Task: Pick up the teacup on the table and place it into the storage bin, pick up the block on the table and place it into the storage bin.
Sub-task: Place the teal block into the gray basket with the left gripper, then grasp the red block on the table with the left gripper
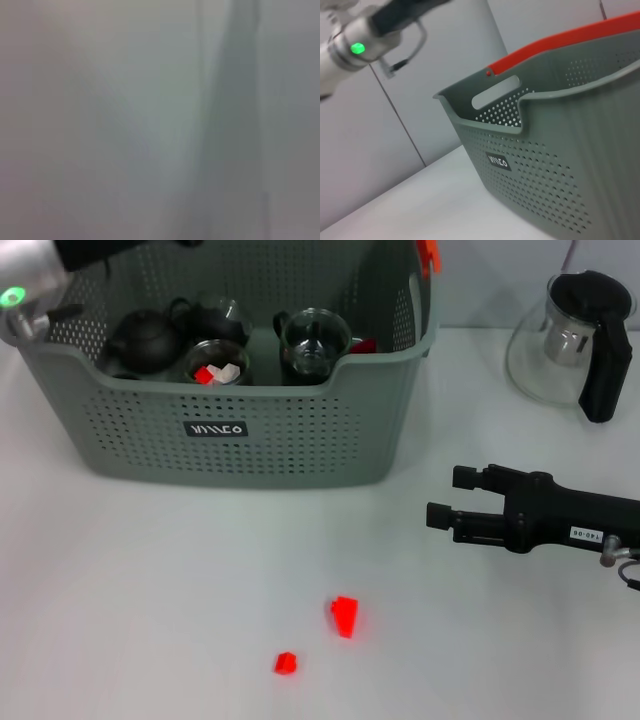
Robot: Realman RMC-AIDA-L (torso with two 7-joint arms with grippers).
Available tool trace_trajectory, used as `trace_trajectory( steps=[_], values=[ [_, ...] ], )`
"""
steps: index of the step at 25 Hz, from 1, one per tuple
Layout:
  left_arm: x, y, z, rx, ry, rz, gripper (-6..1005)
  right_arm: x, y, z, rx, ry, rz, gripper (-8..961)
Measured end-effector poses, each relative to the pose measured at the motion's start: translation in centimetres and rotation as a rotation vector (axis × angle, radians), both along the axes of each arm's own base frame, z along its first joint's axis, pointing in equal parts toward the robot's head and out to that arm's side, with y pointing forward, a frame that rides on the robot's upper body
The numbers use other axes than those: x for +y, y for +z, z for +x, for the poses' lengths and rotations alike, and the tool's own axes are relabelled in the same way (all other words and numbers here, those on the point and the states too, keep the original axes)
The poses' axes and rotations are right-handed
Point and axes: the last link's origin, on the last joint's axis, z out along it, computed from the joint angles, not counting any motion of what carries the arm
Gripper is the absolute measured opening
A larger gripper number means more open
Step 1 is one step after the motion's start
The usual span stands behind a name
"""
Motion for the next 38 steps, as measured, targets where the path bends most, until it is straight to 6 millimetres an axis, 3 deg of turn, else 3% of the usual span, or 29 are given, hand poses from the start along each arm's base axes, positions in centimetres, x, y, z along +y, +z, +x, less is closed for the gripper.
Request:
trace_trajectory(
  steps=[4,10,14,21,26,29,32,33,36,38],
  values=[
    [1.7,-0.6,0.3,0.246,0.121,0.019,432,0.1,0.0,-0.1,0.000,0.003,0.000,927],
    [2.6,-2.5,-0.6,0.498,0.216,0.039,439,0.2,0.0,-0.1,0.000,0.003,0.002,927],
    [3.0,-3.3,-1.3,0.512,0.281,0.062,443,0.2,0.0,-0.2,0.000,0.003,0.005,927],
    [3.1,-2.6,-1.8,0.466,0.358,0.069,451,0.3,0.2,-0.3,0.004,0.003,0.007,927],
    [1.5,-0.9,-1.0,0.319,0.321,0.096,457,0.4,0.2,-0.3,0.003,0.004,0.008,927],
    [-0.5,1.1,-0.8,0.107,0.252,0.099,460,0.3,0.2,-0.2,0.004,0.001,0.009,927],
    [-3.5,3.6,-2.4,-0.200,0.140,0.100,590,0.2,0.3,-0.1,0.005,-0.002,0.009,927],
    [-3.5,3.6,-2.4,-0.200,0.140,0.100,634,0.2,0.3,-0.1,0.005,-0.002,0.009,927],
    [-5.9,3.7,-4.2,-0.344,0.029,0.081,740,0.2,0.3,0.0,0.004,-0.002,0.010,927],
    [-7.2,2.7,-5.4,-0.357,-0.019,0.058,773,0.1,0.3,-0.1,0.004,-0.001,0.010,927]
  ],
)
